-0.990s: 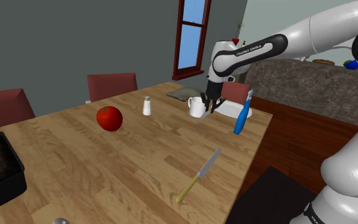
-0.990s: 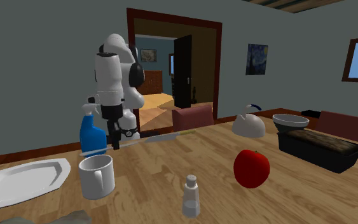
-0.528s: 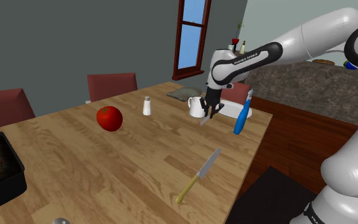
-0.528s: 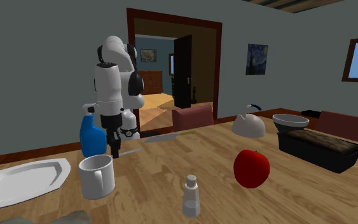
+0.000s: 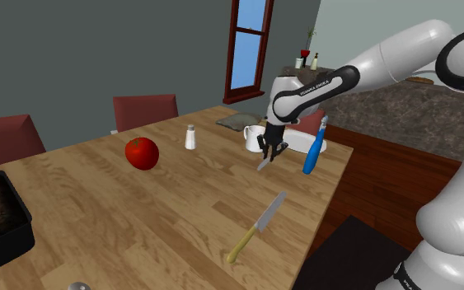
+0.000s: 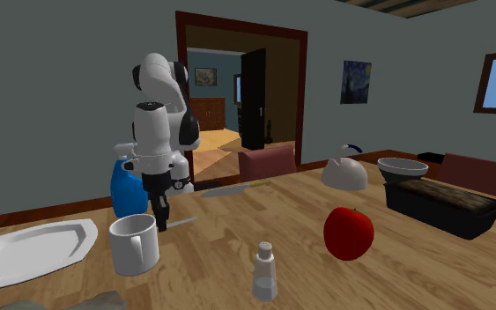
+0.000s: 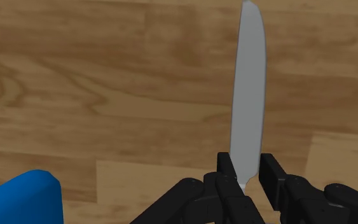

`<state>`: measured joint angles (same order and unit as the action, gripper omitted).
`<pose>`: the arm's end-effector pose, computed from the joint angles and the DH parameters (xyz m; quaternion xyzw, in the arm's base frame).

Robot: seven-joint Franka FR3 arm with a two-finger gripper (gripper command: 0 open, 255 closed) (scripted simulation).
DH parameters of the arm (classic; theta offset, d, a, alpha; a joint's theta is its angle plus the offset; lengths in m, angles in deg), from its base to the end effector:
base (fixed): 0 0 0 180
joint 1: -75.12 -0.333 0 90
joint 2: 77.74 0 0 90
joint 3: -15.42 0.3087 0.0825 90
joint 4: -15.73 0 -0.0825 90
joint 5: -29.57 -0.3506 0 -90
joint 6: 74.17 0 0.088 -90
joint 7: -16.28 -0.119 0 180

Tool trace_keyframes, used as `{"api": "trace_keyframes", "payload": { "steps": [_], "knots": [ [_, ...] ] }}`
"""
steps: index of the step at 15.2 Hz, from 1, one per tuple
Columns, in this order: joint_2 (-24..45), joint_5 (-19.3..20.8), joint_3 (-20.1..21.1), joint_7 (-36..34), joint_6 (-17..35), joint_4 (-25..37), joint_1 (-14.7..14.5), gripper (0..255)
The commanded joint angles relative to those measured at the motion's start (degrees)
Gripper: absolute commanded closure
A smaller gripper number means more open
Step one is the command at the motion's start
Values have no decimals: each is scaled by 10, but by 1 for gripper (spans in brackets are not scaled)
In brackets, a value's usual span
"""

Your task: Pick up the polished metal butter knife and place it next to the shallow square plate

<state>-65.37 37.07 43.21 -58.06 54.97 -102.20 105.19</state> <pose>0.5521 -0.0334 0.3454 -0.8066 0.5911 -0.0038 0.0017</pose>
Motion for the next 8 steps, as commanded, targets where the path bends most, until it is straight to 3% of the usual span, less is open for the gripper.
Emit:
{"api": "trace_keyframes", "payload": {
  "steps": [1, 6, 7, 8],
  "knots": [
    [1, 1, 0, 0, 3, -2, 0, 255],
    [1, 1, 0, 0, 3, -2, 0, 255],
    [1, 1, 0, 0, 3, -2, 0, 0],
    [1, 1, 0, 0, 3, -2, 0, 0]
  ]
}}
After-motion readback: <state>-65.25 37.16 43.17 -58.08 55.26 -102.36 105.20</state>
